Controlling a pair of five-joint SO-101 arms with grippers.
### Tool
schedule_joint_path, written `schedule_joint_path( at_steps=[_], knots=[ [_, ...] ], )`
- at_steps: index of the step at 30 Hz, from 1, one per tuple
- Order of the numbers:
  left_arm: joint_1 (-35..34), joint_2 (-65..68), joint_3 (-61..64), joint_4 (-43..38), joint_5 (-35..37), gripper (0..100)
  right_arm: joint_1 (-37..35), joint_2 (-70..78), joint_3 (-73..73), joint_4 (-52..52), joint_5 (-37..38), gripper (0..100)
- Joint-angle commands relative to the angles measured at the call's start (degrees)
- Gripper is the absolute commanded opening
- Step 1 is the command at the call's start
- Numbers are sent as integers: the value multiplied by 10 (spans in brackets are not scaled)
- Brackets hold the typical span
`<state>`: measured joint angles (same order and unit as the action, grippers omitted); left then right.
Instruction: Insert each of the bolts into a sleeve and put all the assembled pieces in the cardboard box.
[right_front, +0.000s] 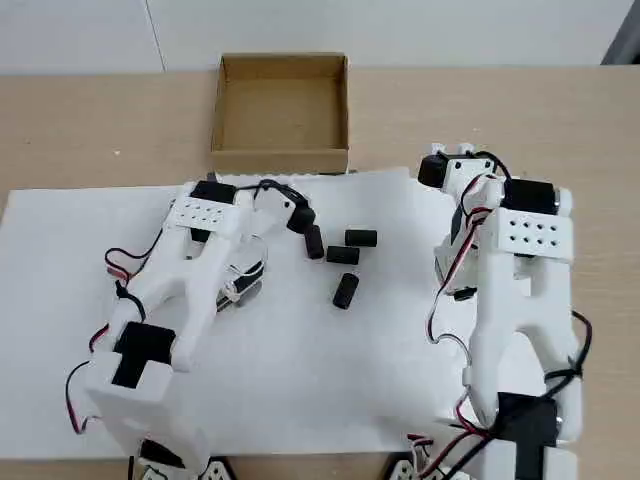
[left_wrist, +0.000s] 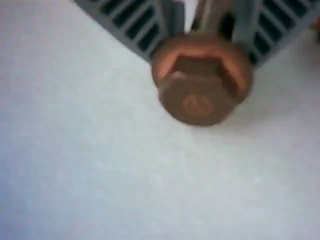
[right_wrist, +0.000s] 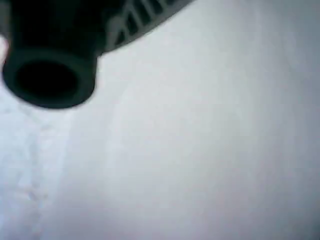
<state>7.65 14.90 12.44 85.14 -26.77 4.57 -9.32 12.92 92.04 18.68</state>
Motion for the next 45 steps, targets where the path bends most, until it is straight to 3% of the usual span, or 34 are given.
schedule_joint_path(
  at_steps=[1, 7, 20, 26, 33, 39, 45],
  knots=[
    [1, 2, -9, -11, -3, 68, 5, -23, -3, -1, 4, 8],
    [1, 2, -8, -17, -4, 3, 5, -26, -3, 0, 4, 7],
    [14, -71, -88, 28, 28, 6, 4, -37, -56, 61, 0, 4],
    [62, -189, -97, 51, 107, 6, 5, -160, -55, 64, 0, 4],
    [100, -274, -95, 103, 113, 6, 8, -303, 38, 59, 4, 4],
    [100, -354, -78, 76, 194, 6, 8, -446, 150, 26, -1, 3],
    [99, -466, 80, -31, 235, 6, 7, -589, 281, -60, -2, 3]
  ],
)
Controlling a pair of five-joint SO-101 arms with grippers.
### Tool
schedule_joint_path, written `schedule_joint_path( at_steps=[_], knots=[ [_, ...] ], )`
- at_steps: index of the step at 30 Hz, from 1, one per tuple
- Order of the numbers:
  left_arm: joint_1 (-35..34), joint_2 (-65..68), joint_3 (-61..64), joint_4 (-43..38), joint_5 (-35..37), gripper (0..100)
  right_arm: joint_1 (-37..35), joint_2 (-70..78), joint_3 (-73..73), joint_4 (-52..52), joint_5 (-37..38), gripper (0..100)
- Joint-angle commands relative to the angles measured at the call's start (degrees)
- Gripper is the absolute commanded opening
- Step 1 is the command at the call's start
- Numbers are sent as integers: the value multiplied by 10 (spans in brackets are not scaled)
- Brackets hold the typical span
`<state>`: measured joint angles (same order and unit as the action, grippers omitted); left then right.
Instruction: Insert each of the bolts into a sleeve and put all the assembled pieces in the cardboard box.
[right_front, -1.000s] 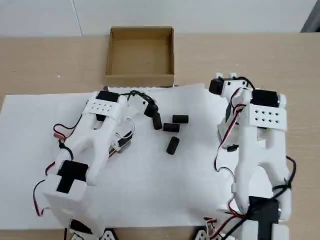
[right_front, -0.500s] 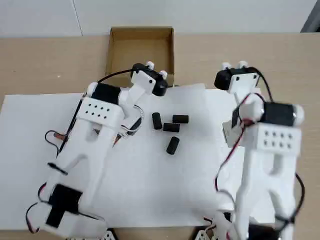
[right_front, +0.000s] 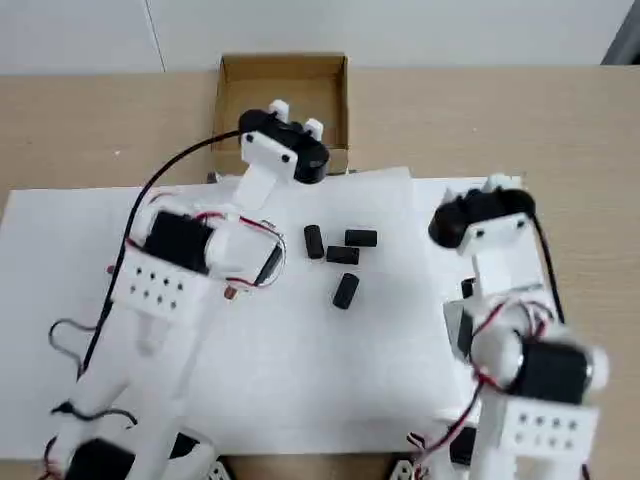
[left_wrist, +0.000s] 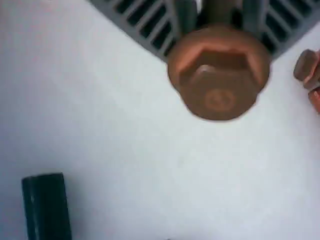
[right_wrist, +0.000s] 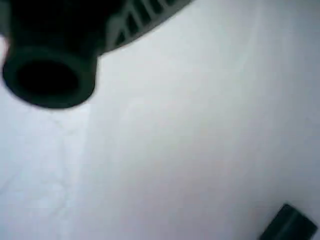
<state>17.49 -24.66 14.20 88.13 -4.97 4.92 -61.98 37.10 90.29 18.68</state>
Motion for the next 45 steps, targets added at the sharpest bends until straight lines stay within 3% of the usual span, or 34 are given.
schedule_joint_path(
  at_steps=[1, 8, 15, 23, 28, 34, 41, 45],
  knots=[
    [1, -98, 95, -87, 23, 5, 3, -84, 62, -59, -3, 3],
    [-3, -286, 297, -244, 58, 5, -19, -164, 168, -163, -49, 3],
    [-4, -418, 435, -331, 142, 5, -143, -175, 227, -237, -149, 3],
    [-4, -579, 550, -415, 178, 5, -257, -175, 320, -353, -217, 3],
    [-2, -683, 613, -432, 186, 5, -311, -175, 367, -406, -224, 3],
    [2, -799, 678, -433, 297, 5, -356, -175, 397, -445, -224, 3],
    [1, -792, 680, -440, 406, 6, -413, -175, 425, -490, -221, 3],
    [2, -791, 681, -466, 418, 6, -444, -175, 425, -499, -217, 3]
  ],
)
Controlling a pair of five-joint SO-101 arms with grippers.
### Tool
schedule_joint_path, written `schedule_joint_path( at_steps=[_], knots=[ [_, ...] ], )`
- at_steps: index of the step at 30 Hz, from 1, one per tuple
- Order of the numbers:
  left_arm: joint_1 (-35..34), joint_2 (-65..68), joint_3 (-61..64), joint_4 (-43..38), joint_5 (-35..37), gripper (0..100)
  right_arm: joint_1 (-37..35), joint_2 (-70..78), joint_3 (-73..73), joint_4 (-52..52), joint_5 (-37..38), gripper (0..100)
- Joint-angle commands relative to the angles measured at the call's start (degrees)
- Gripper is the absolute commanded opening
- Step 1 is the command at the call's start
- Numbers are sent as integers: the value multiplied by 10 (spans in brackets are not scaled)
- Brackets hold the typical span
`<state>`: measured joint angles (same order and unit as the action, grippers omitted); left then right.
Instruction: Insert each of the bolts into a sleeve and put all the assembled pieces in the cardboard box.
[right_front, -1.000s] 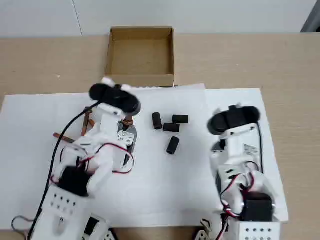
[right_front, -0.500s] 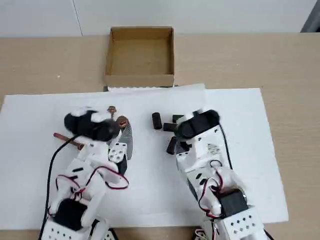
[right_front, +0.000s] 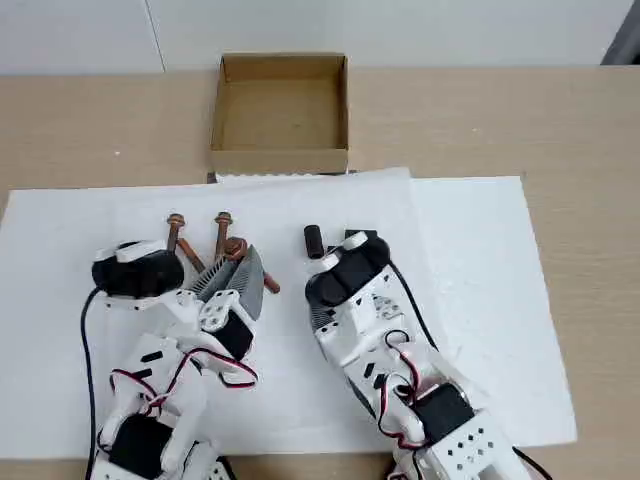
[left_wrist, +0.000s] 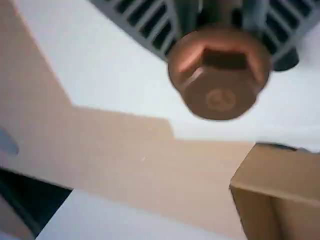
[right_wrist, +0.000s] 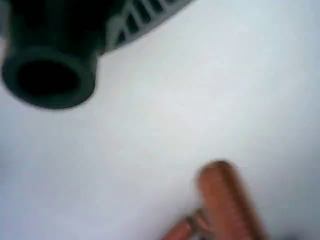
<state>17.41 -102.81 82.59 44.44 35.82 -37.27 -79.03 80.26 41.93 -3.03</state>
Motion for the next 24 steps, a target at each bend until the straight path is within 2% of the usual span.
schedule_joint_path(
  at_steps=[1, 7, 16, 24],
  knots=[
    [4, -10, -2, -38, 10, 6, -32, -5, -6, -15, 8, 3],
    [21, -9, 0, -46, 10, 6, -59, -5, -8, -17, 30, 3],
    [49, -9, 0, -44, 10, 6, -56, -5, -8, -49, 82, 3],
    [50, -9, 0, 16, 9, 6, -57, -5, -8, -65, 84, 3]
  ],
)
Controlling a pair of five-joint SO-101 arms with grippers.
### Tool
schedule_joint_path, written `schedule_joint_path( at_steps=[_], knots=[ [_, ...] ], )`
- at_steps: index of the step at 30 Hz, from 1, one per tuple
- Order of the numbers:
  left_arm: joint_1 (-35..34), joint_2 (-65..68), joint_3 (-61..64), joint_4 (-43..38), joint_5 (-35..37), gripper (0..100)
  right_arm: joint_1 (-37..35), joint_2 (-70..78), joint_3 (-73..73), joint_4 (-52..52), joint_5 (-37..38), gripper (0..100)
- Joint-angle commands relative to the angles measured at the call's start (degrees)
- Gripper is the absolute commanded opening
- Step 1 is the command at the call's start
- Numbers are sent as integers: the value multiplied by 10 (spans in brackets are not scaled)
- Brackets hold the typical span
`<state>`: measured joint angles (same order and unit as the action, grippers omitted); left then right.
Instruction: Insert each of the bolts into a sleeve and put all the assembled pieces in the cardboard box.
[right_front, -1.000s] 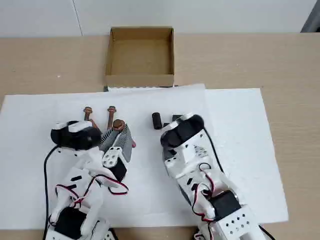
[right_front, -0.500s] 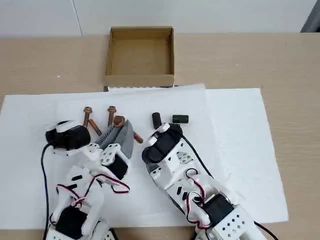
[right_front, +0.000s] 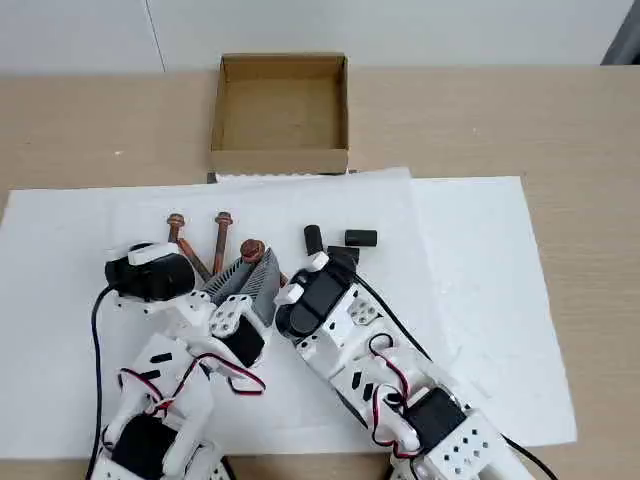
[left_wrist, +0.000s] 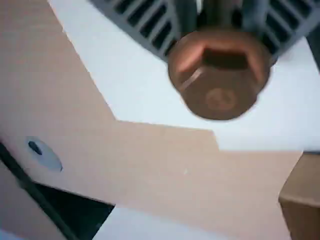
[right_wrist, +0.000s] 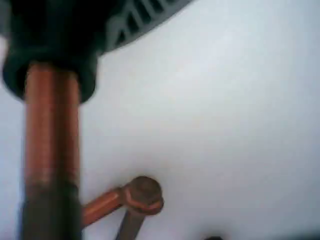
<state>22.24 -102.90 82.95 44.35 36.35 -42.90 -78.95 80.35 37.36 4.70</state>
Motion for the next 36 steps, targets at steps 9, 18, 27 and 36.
schedule_joint_path(
  at_steps=[9, 18, 27, 36],
  knots=[
    [41, -6, -3, 61, 3, 6, -2, -6, -9, -30, 7, 3],
    [49, -7, 26, 68, -58, 130, -2, -6, -28, -27, 7, 3],
    [47, -6, 26, 69, -58, 170, -2, -6, -28, -30, 62, 3],
    [3, -8, 23, 65, -78, 171, -2, -6, -25, -30, 62, 3]
  ],
)
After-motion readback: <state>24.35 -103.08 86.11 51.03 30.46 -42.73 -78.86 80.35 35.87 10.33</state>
